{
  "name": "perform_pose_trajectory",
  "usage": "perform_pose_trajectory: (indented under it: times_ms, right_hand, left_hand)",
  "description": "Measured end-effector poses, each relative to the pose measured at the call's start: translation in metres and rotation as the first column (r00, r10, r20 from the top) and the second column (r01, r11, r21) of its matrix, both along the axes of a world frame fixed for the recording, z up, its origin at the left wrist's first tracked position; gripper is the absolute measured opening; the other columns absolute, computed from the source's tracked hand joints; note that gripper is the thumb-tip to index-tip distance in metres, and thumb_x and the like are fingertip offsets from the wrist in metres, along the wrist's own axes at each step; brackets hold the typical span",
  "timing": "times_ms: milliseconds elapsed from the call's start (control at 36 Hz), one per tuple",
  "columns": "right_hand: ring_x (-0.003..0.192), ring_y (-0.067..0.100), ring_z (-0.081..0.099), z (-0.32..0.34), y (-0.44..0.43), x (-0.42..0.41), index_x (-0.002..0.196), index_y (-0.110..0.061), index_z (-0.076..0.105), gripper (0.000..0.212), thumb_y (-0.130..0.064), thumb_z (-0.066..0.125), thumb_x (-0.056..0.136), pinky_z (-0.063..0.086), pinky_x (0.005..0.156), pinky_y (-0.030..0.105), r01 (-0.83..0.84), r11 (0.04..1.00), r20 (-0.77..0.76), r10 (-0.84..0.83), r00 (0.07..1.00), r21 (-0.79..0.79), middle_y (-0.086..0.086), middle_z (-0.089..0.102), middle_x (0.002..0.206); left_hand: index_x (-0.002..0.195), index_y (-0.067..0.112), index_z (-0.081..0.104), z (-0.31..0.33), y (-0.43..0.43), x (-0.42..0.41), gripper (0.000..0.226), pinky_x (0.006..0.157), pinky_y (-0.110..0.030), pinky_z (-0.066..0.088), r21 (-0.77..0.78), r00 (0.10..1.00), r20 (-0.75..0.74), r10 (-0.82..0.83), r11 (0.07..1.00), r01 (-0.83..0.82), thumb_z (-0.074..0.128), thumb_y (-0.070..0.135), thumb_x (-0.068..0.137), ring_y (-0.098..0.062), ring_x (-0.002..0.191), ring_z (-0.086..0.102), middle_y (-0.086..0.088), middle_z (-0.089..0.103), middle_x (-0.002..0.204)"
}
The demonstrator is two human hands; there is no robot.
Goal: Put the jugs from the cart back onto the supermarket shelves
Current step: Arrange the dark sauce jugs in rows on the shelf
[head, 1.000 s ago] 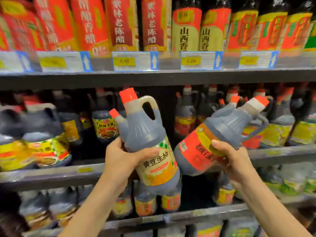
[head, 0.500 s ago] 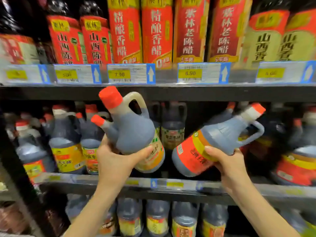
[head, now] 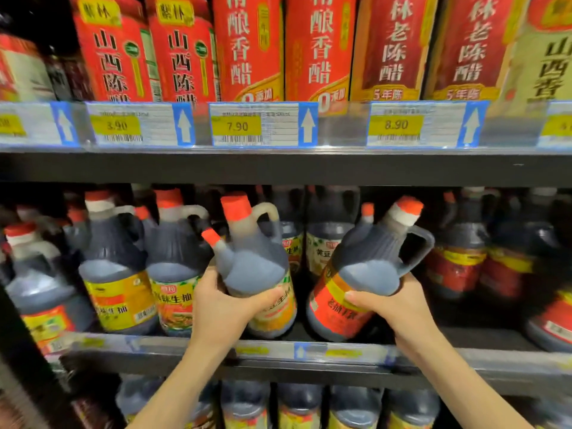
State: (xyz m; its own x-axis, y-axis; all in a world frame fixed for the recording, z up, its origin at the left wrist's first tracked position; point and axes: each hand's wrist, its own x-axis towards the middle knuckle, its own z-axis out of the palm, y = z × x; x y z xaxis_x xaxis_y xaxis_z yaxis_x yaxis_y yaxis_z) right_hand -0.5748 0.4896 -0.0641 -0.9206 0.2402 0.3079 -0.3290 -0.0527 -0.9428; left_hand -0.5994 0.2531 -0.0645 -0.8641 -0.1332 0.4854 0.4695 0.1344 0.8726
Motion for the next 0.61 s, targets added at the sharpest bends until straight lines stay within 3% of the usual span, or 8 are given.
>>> perform_pose_trajectory:
  times_ms: [56,167,250,361,472,611]
  right_hand:
    - [0.084,0.012,0.071,-0.001,-0.001,-0.002,0.104,-0.010,0.064,0.105,-0.042,0.092,0.008,0.055,0.064,0.021,-0.008,0.998,0.036,0.006,0.999,0.067,-0.001,0.076,0.090]
    - [0.084,0.009,0.071,0.000,-0.005,-0.004,0.104,-0.012,0.065,0.088,-0.032,0.087,0.021,0.054,0.062,0.019,-0.031,0.988,0.056,0.023,0.998,0.154,-0.007,0.075,0.089]
    - [0.081,0.007,0.071,0.004,-0.005,-0.006,0.095,-0.019,0.066,0.075,-0.024,0.087,0.024,0.054,0.062,0.018,-0.064,0.985,0.059,0.055,0.997,0.161,-0.009,0.075,0.087]
    - [0.090,0.012,0.071,0.013,-0.006,-0.010,0.104,-0.020,0.065,0.081,-0.030,0.086,0.027,0.056,0.074,0.026,-0.149,0.960,0.117,0.124,0.985,0.238,-0.003,0.075,0.096]
    - [0.089,0.008,0.070,0.021,-0.006,-0.014,0.101,-0.024,0.064,0.067,-0.012,0.085,0.039,0.056,0.070,0.018,-0.228,0.923,0.177,0.180,0.968,0.310,-0.008,0.075,0.094]
    - [0.085,-0.001,0.069,0.026,-0.004,-0.015,0.101,-0.027,0.062,0.065,-0.013,0.083,0.041,0.052,0.064,0.010,-0.266,0.901,0.205,0.204,0.957,0.344,-0.015,0.074,0.089]
  left_hand:
    - [0.098,0.031,0.057,0.001,-0.002,-0.006,0.074,0.067,-0.015,0.054,-0.019,1.000,0.016,-0.011,1.000,0.012,0.092,0.046,0.035,0.005,0.089,0.065,0.017,0.069,0.095]
    - [0.098,0.034,0.057,0.004,-0.002,-0.015,0.075,0.067,-0.010,0.052,-0.078,0.998,0.027,-0.055,0.995,0.057,0.097,0.039,0.035,0.009,0.087,0.064,0.031,0.068,0.089]
    - [0.102,0.032,0.058,0.006,0.002,-0.021,0.074,0.070,-0.013,0.053,-0.121,0.995,0.036,-0.093,0.988,0.097,0.091,0.044,0.036,0.007,0.090,0.065,0.023,0.071,0.092]
    - [0.105,0.036,0.055,0.005,0.004,-0.024,0.078,0.071,-0.008,0.050,-0.139,0.990,0.039,-0.138,0.980,0.142,0.094,0.041,0.038,0.011,0.092,0.063,0.026,0.069,0.094]
    - [0.113,0.037,0.051,-0.001,0.001,-0.024,0.079,0.074,-0.010,0.050,-0.121,0.985,0.054,-0.163,0.978,0.169,0.084,0.046,0.042,0.007,0.098,0.063,0.026,0.068,0.102]
    - [0.121,0.039,0.044,-0.001,0.001,-0.020,0.085,0.077,-0.010,0.051,-0.157,0.982,0.076,-0.174,0.970,0.184,0.092,0.040,0.051,0.008,0.101,0.061,0.020,0.065,0.111]
